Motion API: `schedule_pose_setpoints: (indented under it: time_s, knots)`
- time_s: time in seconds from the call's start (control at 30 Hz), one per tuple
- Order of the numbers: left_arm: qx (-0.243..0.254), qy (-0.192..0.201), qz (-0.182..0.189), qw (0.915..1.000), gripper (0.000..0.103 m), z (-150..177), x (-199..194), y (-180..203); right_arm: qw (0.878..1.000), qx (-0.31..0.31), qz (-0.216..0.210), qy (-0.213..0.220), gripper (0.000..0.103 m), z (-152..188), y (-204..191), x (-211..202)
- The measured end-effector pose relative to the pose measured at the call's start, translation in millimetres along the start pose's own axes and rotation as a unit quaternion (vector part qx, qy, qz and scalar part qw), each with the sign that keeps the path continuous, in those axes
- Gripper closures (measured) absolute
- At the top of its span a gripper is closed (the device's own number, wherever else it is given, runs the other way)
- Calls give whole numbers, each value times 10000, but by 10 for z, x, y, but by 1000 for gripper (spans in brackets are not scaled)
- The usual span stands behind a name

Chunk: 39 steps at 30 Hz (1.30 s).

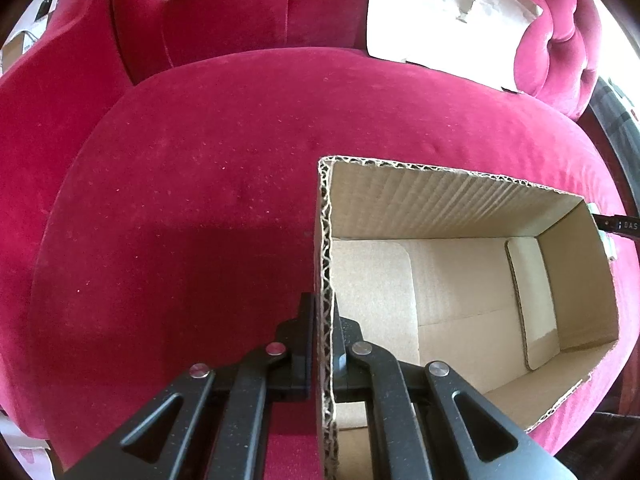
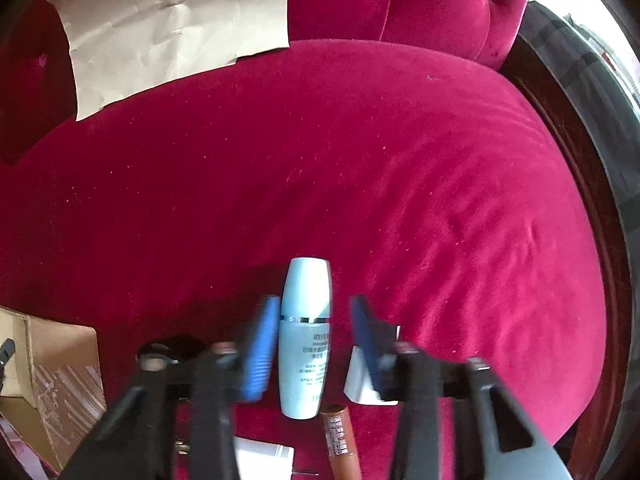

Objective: Organize rigid objects
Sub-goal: 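Close the right tool on the blue-white bottle and lift it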

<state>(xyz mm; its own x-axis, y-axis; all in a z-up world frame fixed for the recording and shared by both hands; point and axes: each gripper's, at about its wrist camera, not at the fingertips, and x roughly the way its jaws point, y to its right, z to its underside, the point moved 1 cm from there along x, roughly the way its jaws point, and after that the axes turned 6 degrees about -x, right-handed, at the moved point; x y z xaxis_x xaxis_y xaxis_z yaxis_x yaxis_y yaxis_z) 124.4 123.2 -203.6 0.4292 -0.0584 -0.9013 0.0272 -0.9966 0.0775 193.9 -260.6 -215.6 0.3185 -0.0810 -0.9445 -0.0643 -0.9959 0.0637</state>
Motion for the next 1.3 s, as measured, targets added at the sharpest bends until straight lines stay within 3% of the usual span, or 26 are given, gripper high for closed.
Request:
schedule_pose_setpoints:
  time_s: [0.8,1.3]
  knots:
    - [-173,71,-120,9998,100,12,9,25,9991,-29,-89,419,76,32,19,-499]
    - [-157,103,-173,9997,100,32,-4,71,9959,-334,-244,808,76,-39,-357,-922]
